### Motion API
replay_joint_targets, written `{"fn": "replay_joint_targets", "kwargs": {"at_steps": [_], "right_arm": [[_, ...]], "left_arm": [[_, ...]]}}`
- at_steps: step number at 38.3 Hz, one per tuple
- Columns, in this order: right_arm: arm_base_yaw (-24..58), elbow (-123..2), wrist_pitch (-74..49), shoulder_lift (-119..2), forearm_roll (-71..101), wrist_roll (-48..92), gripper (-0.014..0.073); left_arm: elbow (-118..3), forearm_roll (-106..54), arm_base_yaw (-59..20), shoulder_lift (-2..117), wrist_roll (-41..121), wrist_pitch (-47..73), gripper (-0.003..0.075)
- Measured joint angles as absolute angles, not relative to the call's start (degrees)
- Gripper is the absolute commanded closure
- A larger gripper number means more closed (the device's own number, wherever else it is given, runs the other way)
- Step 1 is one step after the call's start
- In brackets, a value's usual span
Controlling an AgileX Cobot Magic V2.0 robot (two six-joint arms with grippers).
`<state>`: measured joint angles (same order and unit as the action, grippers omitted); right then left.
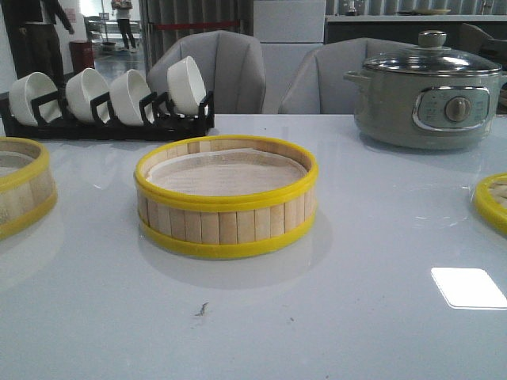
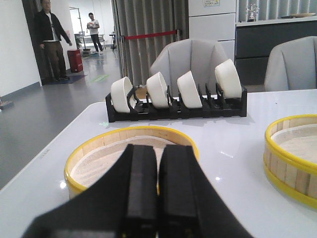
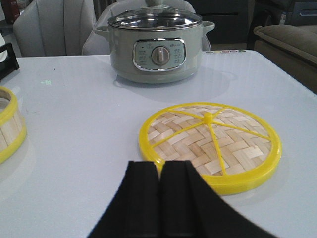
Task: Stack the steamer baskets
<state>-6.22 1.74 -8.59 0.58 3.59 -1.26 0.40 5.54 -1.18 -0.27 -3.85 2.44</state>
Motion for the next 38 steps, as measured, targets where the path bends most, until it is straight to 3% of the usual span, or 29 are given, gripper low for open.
{"fn": "replay_joint_targets", "kwargs": {"at_steps": [10, 19, 29, 38], "right_arm": [[-6.22, 1.74, -8.59, 0.58, 3.59, -1.26, 0.0538], [-6.22, 1.74, -8.59, 0.58, 3.59, -1.26, 0.0538], [-6.22, 1.74, -8.59, 0.58, 3.59, -1.26, 0.0538], [-6.22, 1.74, -8.59, 0.58, 3.59, -1.26, 0.0538]], "left_arm": [[-6.32, -1.00, -1.18, 7.97, -3.85, 10.43, 0.0635], [-30.62, -1.98, -1.18, 34.70, -3.97, 15.25, 0.0635], [-61.22, -0.50, -1.18, 58.97, -3.85, 31.60, 0.0635], [-68.69, 0.31, -1.18, 67.23, -1.27, 39.96, 0.0635]]}}
